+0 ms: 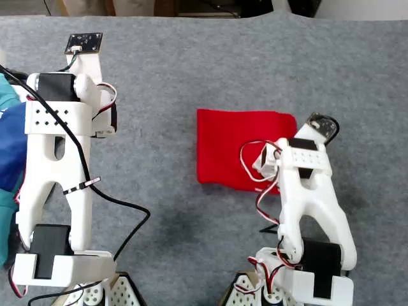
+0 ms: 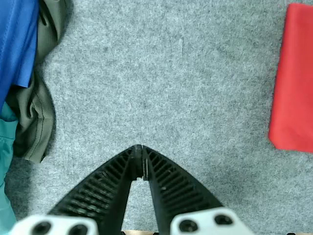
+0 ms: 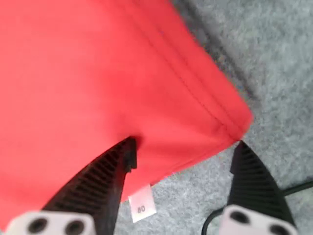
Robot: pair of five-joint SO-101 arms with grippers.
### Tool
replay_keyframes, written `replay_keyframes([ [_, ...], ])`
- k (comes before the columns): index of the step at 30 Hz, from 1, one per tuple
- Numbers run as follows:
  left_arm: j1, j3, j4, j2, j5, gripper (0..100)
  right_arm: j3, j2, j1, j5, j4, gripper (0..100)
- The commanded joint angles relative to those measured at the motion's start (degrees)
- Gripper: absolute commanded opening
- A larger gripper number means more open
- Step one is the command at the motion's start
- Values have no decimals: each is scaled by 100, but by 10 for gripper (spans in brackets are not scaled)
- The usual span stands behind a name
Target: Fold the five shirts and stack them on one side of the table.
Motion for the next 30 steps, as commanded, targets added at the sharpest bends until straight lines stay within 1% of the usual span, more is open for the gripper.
replay_keyframes([
  [1,-44,-18,35,-233,70,20,57,-4,13,-79,-281,333],
  [5,-44,-18,35,-259,70,20,171,4,-4,-290,-721,332],
  [10,-44,-18,35,-259,70,20,374,4,-435,-343,-1222,332],
  [12,-44,-18,35,-259,70,20,400,4,-602,-501,-1407,332],
  [18,-44,-18,35,-259,70,20,382,101,-804,-615,-1749,328],
  [20,-53,-18,35,-259,70,20,321,295,-804,-615,-1776,285],
  [25,-53,-18,35,-259,70,20,13,796,-778,-466,-1785,72],
  [27,-53,-18,35,-259,70,20,-66,848,-778,-255,-1705,54],
  [30,-53,-18,35,-259,70,20,-207,840,-769,-193,-1442,44],
])
